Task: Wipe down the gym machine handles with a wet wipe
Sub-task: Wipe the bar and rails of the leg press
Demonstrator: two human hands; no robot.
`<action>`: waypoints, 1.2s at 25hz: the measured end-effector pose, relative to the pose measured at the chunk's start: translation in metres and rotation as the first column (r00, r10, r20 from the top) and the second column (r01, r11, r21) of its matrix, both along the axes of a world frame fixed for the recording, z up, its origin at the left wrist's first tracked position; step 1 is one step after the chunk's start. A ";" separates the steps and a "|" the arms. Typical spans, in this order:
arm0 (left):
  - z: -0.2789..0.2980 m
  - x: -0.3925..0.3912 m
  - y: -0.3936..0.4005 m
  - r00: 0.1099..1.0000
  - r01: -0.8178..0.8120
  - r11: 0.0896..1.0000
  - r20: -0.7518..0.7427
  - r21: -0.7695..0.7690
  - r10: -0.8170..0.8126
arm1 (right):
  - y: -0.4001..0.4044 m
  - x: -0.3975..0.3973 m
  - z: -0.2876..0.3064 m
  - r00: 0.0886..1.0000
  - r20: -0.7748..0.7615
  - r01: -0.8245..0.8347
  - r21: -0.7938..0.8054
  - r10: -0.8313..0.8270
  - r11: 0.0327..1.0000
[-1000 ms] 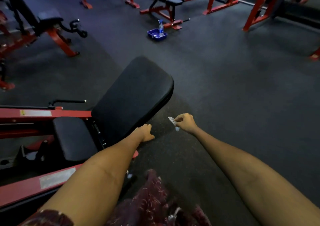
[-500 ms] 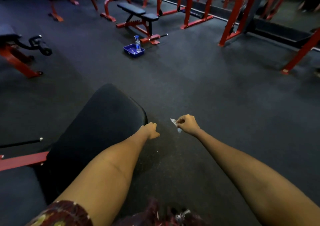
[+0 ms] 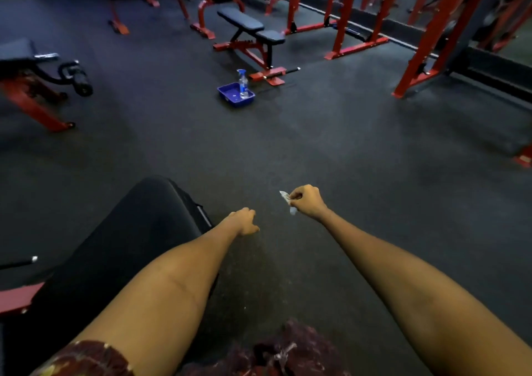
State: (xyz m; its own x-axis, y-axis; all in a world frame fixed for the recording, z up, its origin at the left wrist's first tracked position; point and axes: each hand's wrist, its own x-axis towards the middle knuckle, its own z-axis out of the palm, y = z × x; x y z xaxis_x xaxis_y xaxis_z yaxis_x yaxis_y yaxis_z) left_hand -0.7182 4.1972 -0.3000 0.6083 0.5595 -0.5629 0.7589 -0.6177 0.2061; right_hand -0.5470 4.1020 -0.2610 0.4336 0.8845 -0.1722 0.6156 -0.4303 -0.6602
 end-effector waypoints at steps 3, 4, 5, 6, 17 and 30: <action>0.014 0.030 0.052 0.994 -0.100 0.995 0.043 0.019 0.100 | 0.078 0.038 0.005 0.996 -0.014 -0.092 -0.006 0.091 0.996; 0.016 0.036 0.070 0.989 -0.139 0.990 0.056 0.023 0.138 | 0.103 0.047 0.004 0.992 -0.023 -0.126 -0.007 0.126 0.992; 0.016 0.041 0.088 0.985 -0.167 0.986 0.049 0.027 0.165 | 0.128 0.053 0.002 0.986 -0.027 -0.163 -0.004 0.163 0.987; 0.013 0.045 0.107 0.981 -0.190 0.981 0.029 0.027 0.189 | 0.154 0.057 -0.003 0.980 -0.030 -0.196 -0.003 0.196 0.981; -0.011 0.069 0.372 0.896 -0.443 0.896 -0.038 0.012 0.443 | 0.454 0.100 -0.023 0.849 -0.044 -0.528 -0.118 0.527 0.841; -0.005 0.045 0.645 0.614 -0.789 0.613 0.012 0.054 0.789 | 0.829 0.057 -0.015 0.523 0.021 -0.849 -0.077 0.852 0.523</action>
State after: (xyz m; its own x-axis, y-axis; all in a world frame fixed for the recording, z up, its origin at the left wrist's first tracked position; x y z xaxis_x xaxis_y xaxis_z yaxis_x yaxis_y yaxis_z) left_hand -0.6736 4.8427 -0.3051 -0.0875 0.8468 -0.5246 0.9603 0.2118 0.1816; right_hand -0.4904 4.9310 -0.2763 -0.5104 0.8283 -0.2310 0.7382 0.2842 -0.6118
